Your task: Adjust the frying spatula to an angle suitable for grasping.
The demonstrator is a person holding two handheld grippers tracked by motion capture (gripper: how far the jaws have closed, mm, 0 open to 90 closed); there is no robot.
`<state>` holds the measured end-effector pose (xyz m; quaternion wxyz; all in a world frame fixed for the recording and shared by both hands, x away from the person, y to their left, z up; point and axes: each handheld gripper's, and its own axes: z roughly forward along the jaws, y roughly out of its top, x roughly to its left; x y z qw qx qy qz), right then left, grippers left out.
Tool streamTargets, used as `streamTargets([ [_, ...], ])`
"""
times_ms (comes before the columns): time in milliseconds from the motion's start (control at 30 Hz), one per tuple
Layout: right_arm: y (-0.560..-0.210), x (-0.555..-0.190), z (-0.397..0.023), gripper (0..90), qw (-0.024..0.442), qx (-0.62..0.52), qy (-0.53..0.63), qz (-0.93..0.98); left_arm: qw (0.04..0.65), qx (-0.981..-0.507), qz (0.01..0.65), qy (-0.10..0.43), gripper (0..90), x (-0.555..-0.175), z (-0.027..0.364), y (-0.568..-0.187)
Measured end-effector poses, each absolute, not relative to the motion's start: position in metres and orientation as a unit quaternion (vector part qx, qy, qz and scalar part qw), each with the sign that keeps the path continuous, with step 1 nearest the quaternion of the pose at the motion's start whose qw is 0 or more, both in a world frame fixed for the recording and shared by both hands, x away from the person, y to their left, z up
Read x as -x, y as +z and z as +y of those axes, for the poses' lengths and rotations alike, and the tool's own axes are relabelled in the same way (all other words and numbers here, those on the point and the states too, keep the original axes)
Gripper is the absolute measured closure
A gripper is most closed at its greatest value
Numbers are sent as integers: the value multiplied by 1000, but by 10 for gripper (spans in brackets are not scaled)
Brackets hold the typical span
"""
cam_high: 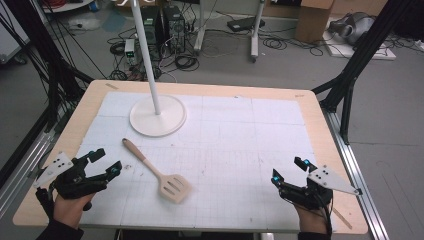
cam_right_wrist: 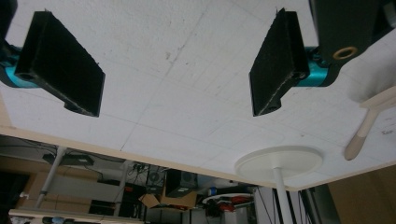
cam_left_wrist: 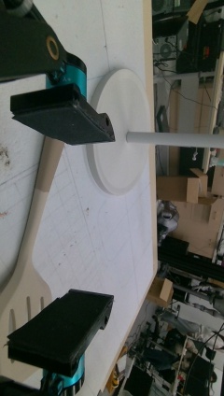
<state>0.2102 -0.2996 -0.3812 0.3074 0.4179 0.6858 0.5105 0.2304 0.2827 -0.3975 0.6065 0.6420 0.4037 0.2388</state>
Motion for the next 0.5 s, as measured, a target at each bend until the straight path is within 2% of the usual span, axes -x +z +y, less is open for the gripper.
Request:
streamTargets([
  [233,-383,-211,-302,172,305,-423,510,683,590,-645,420,245,238,-237,285,-400],
  [333,-383,-210,-304,172,304,-430,511,680,586,-637,436,247,326,-238,286,-399],
  [400,-383,-210,-304,172,303,-430,512,679,581,-642,437,245,341,-240,288,-399],
  [500,-383,-208,-303,172,302,-431,511,680,572,-650,444,230,448,-244,293,-399],
])
